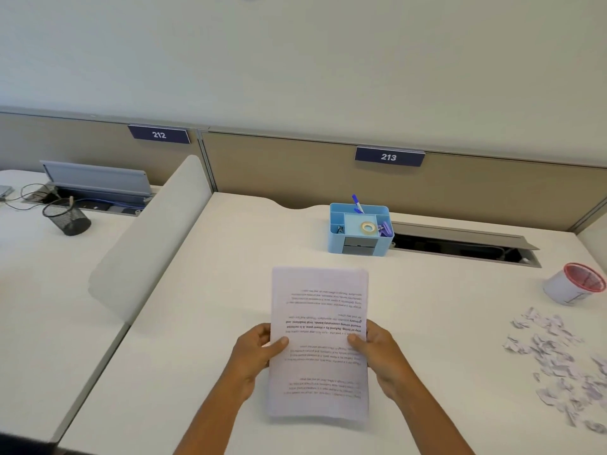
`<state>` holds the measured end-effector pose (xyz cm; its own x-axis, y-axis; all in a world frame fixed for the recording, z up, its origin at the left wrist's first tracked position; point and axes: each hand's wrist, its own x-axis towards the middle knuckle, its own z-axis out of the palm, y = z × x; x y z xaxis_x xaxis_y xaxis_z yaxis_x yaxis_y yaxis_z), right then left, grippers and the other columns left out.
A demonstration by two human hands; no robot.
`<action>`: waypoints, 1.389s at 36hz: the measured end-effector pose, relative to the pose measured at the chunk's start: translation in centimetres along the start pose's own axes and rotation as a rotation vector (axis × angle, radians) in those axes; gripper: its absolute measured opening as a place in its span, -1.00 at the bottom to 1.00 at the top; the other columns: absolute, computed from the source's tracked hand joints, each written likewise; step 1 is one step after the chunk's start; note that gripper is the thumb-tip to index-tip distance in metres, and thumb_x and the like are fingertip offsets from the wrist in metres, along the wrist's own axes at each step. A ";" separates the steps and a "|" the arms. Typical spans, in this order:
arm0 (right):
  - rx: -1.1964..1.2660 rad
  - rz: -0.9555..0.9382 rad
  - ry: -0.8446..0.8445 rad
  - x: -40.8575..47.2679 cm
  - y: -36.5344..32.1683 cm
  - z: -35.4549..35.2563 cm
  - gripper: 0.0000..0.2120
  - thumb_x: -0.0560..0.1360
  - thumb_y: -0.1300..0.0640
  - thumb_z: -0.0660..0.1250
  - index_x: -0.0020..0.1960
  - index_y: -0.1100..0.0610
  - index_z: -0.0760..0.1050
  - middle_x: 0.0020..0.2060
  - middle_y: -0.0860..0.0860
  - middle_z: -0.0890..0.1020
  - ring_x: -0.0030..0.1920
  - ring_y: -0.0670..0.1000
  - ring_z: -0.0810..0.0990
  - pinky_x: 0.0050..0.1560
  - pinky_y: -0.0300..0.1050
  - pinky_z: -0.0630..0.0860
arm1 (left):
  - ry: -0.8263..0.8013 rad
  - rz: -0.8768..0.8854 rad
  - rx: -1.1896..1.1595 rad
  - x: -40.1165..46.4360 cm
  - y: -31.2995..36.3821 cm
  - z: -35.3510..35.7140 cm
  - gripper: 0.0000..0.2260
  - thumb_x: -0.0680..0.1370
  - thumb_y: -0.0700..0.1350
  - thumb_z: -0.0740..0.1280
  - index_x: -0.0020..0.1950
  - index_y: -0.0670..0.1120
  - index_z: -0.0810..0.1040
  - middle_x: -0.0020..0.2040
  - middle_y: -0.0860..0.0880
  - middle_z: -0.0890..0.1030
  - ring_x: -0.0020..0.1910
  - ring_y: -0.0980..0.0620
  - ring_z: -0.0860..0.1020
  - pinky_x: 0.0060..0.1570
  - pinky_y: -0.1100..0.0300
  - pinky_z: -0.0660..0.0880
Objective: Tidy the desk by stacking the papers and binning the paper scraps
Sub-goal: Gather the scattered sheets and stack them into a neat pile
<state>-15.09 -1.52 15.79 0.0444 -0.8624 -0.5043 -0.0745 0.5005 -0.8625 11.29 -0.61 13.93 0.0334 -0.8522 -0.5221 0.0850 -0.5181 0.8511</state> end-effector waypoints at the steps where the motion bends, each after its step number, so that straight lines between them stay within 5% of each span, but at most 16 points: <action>1: -0.003 -0.014 -0.003 -0.1 -0.1 0.1 -0.71 0.70 0.26 0.28 0.28 -0.04 0.64 0.14 -0.08 0.77 0.15 -0.01 0.75 0.20 0.03 0.65 | 0.010 0.020 -0.010 0.2 0.4 0.4 -0.66 0.52 -0.17 0.58 0.28 -0.08 0.66 0.12 0.00 0.78 0.11 -0.04 0.75 0.03 0.04 0.68; 6: -0.005 -0.122 0.046 -0.1 -0.6 0.2 -0.72 0.71 0.22 0.28 0.27 -0.06 0.65 0.13 -0.08 0.77 0.16 0.00 0.74 0.25 0.11 0.66 | 0.049 0.148 0.006 0.6 1.8 2.2 -0.70 0.55 -0.20 0.55 0.25 0.02 0.67 0.10 0.06 0.78 0.09 0.00 0.75 0.08 0.03 0.70; 10: 0.051 -0.181 0.140 0.2 -0.5 0.4 -0.73 0.70 0.22 0.31 0.28 -0.06 0.66 0.14 -0.11 0.76 0.22 -0.02 0.70 0.31 0.01 0.59 | 0.121 0.229 0.063 0.7 2.3 3.0 -0.71 0.58 -0.24 0.50 0.24 0.03 0.66 0.07 0.09 0.77 0.06 0.11 0.71 -0.08 0.32 0.63; 17: -0.006 -0.136 0.184 0.4 0.8 1.3 -0.78 0.70 0.12 0.32 0.26 -0.12 0.62 0.13 -0.13 0.74 0.23 -0.07 0.65 0.19 -0.11 0.51 | 0.127 0.308 0.105 0.3 1.2 4.4 -0.71 0.60 -0.27 0.47 0.12 0.14 0.65 -0.01 0.21 0.72 0.02 0.27 0.65 -0.06 0.44 0.55; 28: 0.001 -0.121 0.204 0.6 1.3 1.5 -0.76 0.72 0.17 0.29 0.29 -0.09 0.59 0.16 -0.12 0.72 0.23 -0.06 0.64 0.25 -0.04 0.55 | 0.128 0.250 0.093 0.3 0.8 4.5 -0.70 0.59 -0.18 0.50 0.25 0.15 0.63 0.10 0.16 0.73 0.10 0.20 0.67 -0.02 0.38 0.54; 40: -0.061 -0.155 0.114 0.7 0.3 0.3 -0.78 0.69 0.15 0.35 0.26 -0.10 0.61 0.10 -0.16 0.76 0.10 -0.10 0.74 0.14 -0.04 0.68 | 0.133 0.166 0.110 0.0 1.2 4.1 -0.85 0.58 -0.16 0.52 0.07 0.08 0.69 -0.03 0.13 0.77 -0.01 0.05 0.73 -0.18 0.30 0.64; 46: -0.035 -0.075 -0.002 1.1 0.9 -1.7 -0.83 0.65 0.17 0.41 0.24 0.09 0.61 0.09 0.05 0.77 0.14 0.12 0.75 0.22 0.15 0.67 | 0.239 0.131 -0.083 -0.4 0.4 2.6 -0.88 0.58 -0.18 0.52 0.11 -0.03 0.71 -0.06 0.06 0.80 -0.09 0.00 0.77 -0.18 0.16 0.68; 50: 0.050 -0.035 -0.067 0.5 1.9 -2.4 -0.79 0.63 0.17 0.43 0.26 0.15 0.63 0.12 0.11 0.77 0.17 0.16 0.73 0.12 0.06 0.65 | 0.306 0.098 -0.326 -0.6 0.0 1.7 -0.82 0.55 -0.24 0.53 0.11 -0.04 0.70 -0.02 0.04 0.79 0.05 -0.06 0.73 -0.07 0.10 0.63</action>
<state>-17.60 -1.20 14.01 0.1126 -0.8734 -0.4738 -0.0215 0.4746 -0.8799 9.61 -0.27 14.33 0.3449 -0.8101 -0.4741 0.3738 -0.3447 0.8610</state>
